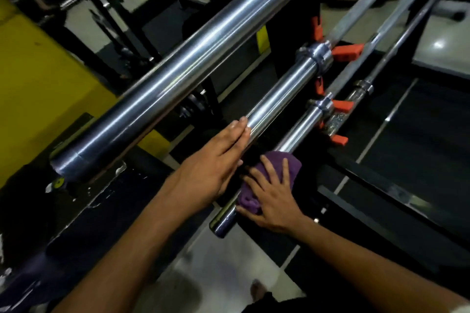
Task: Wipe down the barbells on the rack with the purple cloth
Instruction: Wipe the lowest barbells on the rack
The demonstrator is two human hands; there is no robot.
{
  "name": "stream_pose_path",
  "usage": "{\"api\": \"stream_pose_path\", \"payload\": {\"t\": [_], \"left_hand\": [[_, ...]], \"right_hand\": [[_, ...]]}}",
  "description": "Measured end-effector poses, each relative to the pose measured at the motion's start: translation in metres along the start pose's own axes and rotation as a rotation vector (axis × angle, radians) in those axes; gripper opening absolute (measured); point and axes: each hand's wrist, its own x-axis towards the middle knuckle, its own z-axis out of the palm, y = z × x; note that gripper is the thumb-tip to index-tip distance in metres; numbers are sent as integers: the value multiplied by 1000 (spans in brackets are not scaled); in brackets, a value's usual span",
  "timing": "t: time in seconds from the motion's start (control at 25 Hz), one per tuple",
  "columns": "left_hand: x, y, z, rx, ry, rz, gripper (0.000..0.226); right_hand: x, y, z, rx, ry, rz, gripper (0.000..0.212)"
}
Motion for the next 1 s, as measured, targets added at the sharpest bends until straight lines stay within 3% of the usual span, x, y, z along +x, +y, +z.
{"api": "stream_pose_path", "payload": {"t": [0.12,0.24,0.32,0.44,0.52,0.56,0.68,0.76,0.92,1.0], "left_hand": [[-2,-3,3,-47,21,30,56],[1,-1,-5,-34,28,20,56],[1,2,-8,-39,14,11,57],[1,3,-9,-63,-10,4,58],[2,5,-10,-71,-12,0,59],[2,5,-11,-71,-12,-3,59],[2,7,-14,-82,-13,-5,59],[0,6,-15,-101,-13,-23,61],[0,3,-13,-133,1,-28,61],[0,4,-13,-131,9,-29,61]], "right_hand": [[13,40,-3,-97,53,-36,71],[36,43,-12,-61,130,320,61],[37,10,-3,-37,183,411,57],[5,-26,13,1,96,121,58],[-5,-2,3,-19,21,-13,65],[-1,12,-4,-22,4,33,68],[23,13,-11,29,2,400,75],[27,-18,0,153,43,533,76],[-26,-48,0,665,171,488,75],[-34,-46,-13,1053,321,794,70]]}}
